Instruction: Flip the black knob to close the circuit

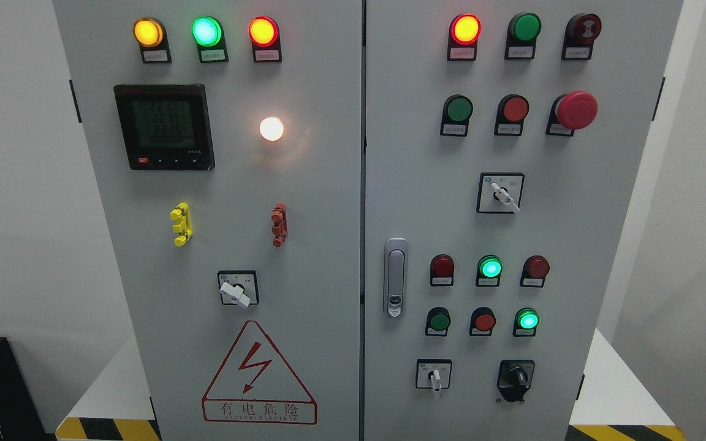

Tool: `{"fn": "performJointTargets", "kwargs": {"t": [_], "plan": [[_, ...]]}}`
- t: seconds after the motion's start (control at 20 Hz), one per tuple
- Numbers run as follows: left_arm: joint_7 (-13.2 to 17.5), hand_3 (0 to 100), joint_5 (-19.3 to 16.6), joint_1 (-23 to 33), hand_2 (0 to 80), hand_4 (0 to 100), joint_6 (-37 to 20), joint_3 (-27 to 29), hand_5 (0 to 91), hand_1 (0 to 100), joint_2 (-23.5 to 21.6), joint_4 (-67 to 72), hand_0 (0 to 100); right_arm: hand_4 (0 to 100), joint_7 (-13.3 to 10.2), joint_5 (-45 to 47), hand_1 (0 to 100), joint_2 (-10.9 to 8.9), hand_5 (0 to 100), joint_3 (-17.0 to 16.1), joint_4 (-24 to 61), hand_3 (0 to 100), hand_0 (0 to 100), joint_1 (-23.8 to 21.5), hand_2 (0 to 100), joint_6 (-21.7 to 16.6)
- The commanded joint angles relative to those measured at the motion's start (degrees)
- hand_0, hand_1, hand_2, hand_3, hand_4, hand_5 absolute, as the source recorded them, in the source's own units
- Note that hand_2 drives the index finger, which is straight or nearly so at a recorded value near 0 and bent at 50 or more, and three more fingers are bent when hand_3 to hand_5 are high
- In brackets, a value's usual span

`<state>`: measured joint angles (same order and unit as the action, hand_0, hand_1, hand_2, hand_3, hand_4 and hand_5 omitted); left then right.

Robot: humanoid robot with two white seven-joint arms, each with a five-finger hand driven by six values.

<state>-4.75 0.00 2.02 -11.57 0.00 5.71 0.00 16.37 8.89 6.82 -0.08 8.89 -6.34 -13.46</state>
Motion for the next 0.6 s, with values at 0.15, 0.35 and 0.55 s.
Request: {"fn": "performJointTargets", "kwargs": {"t": [0.15, 0.35, 0.55], "plan": [[0.00, 0, -1.23, 0.00, 0.0, 0, 0.05, -1.23, 0.0, 56, 0.00, 1.23, 12, 0, -2.22, -5.27, 18, 0.13, 0, -0.36, 6.03, 0, 0, 2.21, 0, -0.07], [0.00, 0, -1.23, 0.00, 0.0, 0, 0.05, -1.23, 0.0, 56, 0.00, 1.23, 12, 0, -4.41, -10.29, 18, 0.21, 0, -0.98, 12.02, 5, 0, 2.03, 7, -0.07], [0.00, 0, -1.23, 0.00, 0.0, 0, 0.05, -1.23, 0.0, 56, 0.00, 1.23, 12, 18, -6.61, -13.44, 18, 0.21, 0, -0.89, 17.73, 26, 0, 1.95, 21, -0.16]]}}
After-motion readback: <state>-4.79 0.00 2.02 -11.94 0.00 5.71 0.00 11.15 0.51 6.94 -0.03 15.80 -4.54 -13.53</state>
